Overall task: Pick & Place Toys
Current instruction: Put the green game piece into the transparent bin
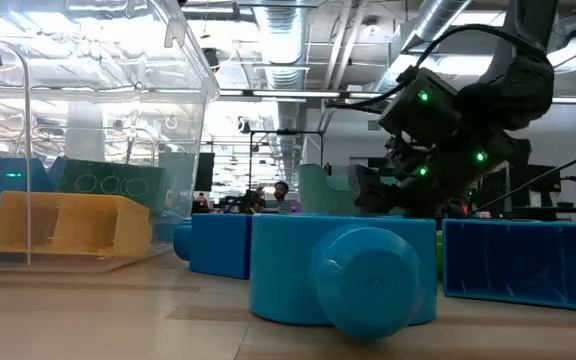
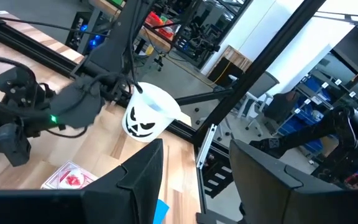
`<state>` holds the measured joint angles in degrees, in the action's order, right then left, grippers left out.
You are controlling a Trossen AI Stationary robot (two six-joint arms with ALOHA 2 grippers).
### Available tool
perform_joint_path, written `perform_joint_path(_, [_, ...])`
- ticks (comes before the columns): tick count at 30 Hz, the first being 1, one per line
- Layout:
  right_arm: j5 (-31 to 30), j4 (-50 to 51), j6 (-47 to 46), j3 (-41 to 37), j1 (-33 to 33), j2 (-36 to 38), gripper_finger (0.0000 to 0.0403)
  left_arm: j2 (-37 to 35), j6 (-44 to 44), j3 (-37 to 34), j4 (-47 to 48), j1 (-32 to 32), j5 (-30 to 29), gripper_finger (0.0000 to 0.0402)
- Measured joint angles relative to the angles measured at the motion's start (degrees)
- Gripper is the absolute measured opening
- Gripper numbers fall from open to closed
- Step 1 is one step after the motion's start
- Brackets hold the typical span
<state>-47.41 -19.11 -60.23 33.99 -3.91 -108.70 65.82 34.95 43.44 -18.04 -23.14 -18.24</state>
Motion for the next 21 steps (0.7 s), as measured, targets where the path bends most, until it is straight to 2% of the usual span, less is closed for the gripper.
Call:
perform_joint_path(6, [2.2,6.7,3.0,-0.6,-0.6,7.7,0.0245,0.0,0.3,0.0,0.0,0.0,0.0,0.0181])
perform_joint_path(11, [-0.2,17.9,-6.0,-0.5,0.5,9.8,0.0250,0.0,0.0,0.0,-0.3,0.1,-0.1,0.0181])
perform_joint_path(18, [6.2,17.4,-6.6,0.5,4.6,8.6,0.0275,0.0,-0.1,0.0,-0.4,0.1,-0.3,0.0181])
perform_joint_path(21, [5.4,17.3,-5.8,1.3,4.4,8.8,0.0277,0.0,-0.1,0.0,-0.5,0.1,-0.3,0.0181])
